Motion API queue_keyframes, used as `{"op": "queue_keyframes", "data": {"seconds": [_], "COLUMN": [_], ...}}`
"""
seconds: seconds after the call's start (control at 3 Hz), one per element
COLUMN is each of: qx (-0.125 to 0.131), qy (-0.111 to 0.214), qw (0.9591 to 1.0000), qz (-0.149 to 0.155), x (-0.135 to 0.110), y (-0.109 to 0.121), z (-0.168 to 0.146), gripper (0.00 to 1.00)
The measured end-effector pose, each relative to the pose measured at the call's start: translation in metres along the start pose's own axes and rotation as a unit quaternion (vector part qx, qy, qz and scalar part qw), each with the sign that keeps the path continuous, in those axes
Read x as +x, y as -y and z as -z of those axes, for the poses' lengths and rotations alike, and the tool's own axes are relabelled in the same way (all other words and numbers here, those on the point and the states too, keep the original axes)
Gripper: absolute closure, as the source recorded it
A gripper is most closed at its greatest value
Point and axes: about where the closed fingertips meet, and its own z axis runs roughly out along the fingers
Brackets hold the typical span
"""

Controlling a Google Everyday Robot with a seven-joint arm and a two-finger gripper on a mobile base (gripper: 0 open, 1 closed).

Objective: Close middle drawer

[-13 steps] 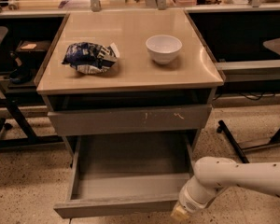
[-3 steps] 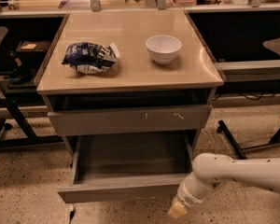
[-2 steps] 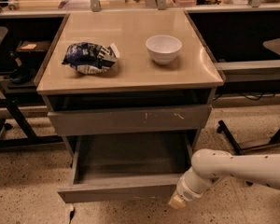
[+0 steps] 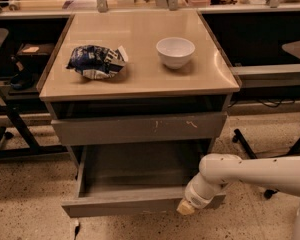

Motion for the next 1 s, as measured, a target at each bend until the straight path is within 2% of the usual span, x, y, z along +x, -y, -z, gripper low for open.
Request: {"op": "queue_keyframes", "data": {"seconds": [0.33,1.0], "qx": [0.000,0.000], "qy": [0.000,0.000], "qw": [1.0000,1.0000], "qz": [0.000,0.000], "x": [-0.0003,-0.0003], "y": [0.0001,0.0000], "z": [-0.0001,-0.0001], "gripper": [0.82,0.36]}}
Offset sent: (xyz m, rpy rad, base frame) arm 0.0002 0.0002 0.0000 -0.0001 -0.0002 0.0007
